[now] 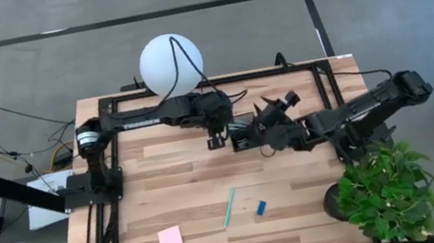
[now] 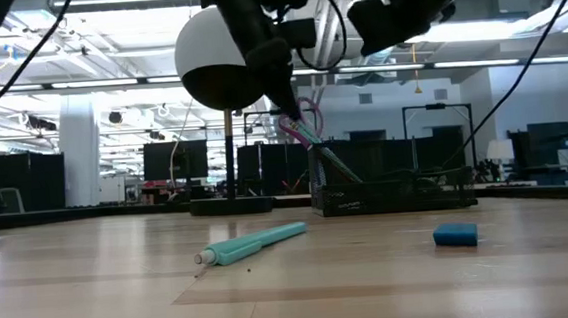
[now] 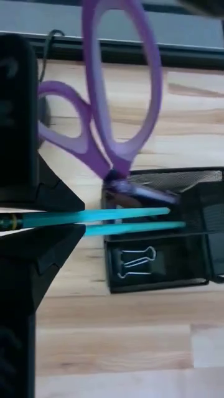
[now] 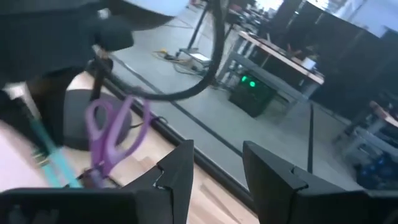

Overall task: Pick and place office supplies into organizer
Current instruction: Put the left light blue pencil into the black desk organizer, then put the light blue pen into the black desk organizer

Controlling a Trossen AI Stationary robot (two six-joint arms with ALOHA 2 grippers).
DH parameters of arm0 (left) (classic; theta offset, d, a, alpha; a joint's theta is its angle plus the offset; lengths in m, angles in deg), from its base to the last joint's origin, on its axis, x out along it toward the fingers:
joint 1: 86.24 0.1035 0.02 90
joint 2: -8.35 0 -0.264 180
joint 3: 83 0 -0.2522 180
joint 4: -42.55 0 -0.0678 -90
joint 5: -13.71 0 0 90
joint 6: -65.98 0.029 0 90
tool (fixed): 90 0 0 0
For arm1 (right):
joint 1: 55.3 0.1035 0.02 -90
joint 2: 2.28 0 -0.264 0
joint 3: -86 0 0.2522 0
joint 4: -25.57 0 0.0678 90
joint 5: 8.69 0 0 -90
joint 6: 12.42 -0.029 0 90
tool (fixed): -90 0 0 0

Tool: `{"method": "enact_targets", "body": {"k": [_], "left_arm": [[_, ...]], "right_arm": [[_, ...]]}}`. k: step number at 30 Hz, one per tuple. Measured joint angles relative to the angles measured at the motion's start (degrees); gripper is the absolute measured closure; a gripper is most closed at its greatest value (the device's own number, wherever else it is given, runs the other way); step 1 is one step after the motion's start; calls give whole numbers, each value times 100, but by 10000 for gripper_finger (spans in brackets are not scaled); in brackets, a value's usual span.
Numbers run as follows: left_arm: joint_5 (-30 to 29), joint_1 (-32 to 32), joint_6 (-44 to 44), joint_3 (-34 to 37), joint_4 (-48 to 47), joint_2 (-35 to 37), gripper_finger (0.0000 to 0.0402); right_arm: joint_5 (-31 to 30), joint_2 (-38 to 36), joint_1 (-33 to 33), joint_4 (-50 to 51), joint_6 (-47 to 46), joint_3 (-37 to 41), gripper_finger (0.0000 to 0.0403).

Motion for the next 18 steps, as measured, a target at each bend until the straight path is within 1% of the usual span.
{"method": "enact_targets", "body": {"k": [4,9,13,18], "left_arm": [[-40,0,142,-41,365,-75,365],[-192,-3,222,-41,585,-86,342],[-200,-2,220,-41,536,-86,322],[-191,-2,-62,-48,319,-24,308]], "right_arm": [[103,1,-229,20,1,-1,272],[323,0,-436,70,-4,-2,272],[712,0,-564,89,-43,-2,272],[757,0,-709,97,-40,-2,272]]}}
